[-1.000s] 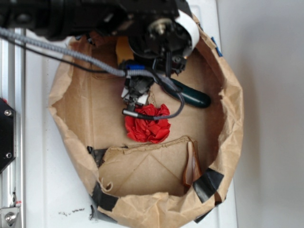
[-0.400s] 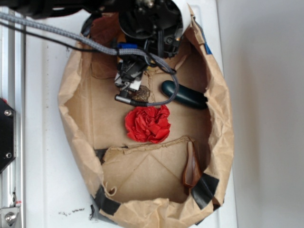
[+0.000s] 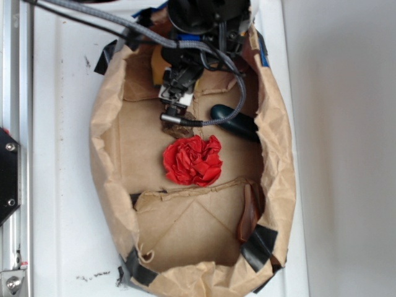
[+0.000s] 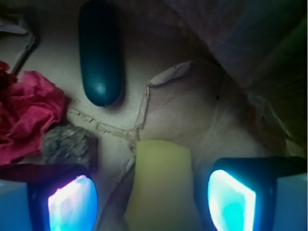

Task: Grab the green sponge.

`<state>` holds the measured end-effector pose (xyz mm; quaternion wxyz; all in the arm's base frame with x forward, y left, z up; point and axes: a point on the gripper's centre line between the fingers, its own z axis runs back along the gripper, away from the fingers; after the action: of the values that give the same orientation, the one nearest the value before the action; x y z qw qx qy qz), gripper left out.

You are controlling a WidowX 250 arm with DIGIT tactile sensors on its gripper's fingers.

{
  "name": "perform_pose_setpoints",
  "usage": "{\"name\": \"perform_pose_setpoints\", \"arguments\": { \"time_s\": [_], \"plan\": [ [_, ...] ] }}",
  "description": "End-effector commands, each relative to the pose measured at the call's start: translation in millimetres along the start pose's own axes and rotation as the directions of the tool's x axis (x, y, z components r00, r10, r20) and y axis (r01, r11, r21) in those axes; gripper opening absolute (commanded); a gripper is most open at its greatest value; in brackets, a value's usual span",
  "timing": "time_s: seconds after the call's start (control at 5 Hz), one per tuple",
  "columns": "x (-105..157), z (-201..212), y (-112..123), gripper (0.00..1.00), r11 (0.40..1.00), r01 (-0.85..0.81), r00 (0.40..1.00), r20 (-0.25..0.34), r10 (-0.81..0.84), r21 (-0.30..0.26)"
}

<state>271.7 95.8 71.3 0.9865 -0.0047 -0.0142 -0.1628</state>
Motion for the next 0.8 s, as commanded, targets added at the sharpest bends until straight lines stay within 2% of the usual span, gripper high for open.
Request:
{"name": "perform_pose_setpoints", "arguments": {
  "time_s": [0.0, 0.2, 0.4, 0.6],
  "plan": [
    [-6.5, -16.2, 13.3, 1.0, 0.999, -0.031, 0.999, 0.028, 0.032, -0.015],
    [-7.3, -28.7, 8.9, 1.0, 0.999, -0.024, 0.998, 0.062, 0.027, -0.042],
    [-4.4, -36.3, 6.9, 1.0, 1.0, -0.002, 0.998, 0.063, 0.004, -0.03],
    [-3.0, -36.3, 5.9, 0.0, 1.0, -0.006, 0.998, 0.069, 0.007, -0.015]
  ]
}}
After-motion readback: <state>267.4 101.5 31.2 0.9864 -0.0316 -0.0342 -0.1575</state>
